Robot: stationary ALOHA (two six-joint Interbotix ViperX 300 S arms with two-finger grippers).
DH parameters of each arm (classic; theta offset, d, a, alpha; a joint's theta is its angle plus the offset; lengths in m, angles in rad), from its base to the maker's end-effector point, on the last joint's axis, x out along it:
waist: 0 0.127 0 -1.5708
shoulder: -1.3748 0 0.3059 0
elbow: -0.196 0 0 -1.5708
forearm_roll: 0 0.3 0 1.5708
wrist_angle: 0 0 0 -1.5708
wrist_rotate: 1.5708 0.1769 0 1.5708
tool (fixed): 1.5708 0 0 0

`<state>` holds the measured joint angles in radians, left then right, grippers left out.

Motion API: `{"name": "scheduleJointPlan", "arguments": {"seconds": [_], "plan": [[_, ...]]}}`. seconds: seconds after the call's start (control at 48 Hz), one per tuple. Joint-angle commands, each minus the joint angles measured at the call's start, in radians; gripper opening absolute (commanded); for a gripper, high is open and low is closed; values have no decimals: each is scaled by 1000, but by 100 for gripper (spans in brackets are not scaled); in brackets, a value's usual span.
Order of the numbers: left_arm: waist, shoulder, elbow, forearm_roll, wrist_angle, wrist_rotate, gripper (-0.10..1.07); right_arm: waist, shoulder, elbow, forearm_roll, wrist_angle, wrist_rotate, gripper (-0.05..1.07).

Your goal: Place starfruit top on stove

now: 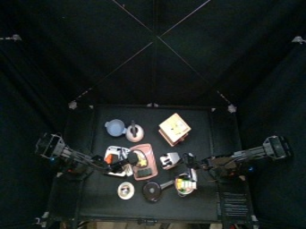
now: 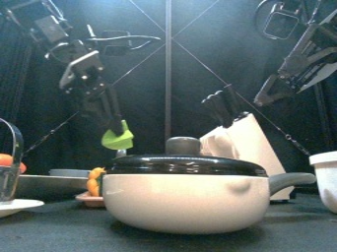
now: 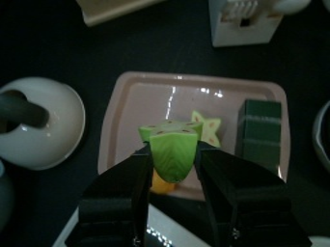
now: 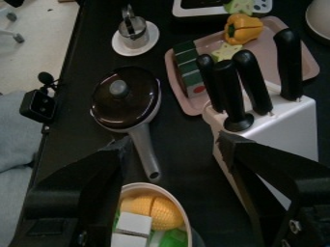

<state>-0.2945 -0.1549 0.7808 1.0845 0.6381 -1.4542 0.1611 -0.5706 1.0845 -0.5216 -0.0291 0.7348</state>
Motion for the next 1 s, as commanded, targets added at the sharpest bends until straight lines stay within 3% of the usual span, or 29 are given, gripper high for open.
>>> {"name": "scheduleJointPlan", "arguments": {"seconds": [0.0,0.292,0.562,0.75,0.979], "plan": [[-21,-57,25,-38,9,0,62,0,-6,-11,2,-3,3,100],[-25,-130,129,-198,83,-6,62,0,-3,-9,2,-5,2,100],[-25,-158,164,-333,123,-15,65,-5,2,-9,2,-3,2,100],[-23,-152,178,-368,124,-14,74,-6,5,-11,2,-5,2,100],[-21,-152,172,-337,127,-17,86,-8,8,-9,2,-5,2,100]]}}
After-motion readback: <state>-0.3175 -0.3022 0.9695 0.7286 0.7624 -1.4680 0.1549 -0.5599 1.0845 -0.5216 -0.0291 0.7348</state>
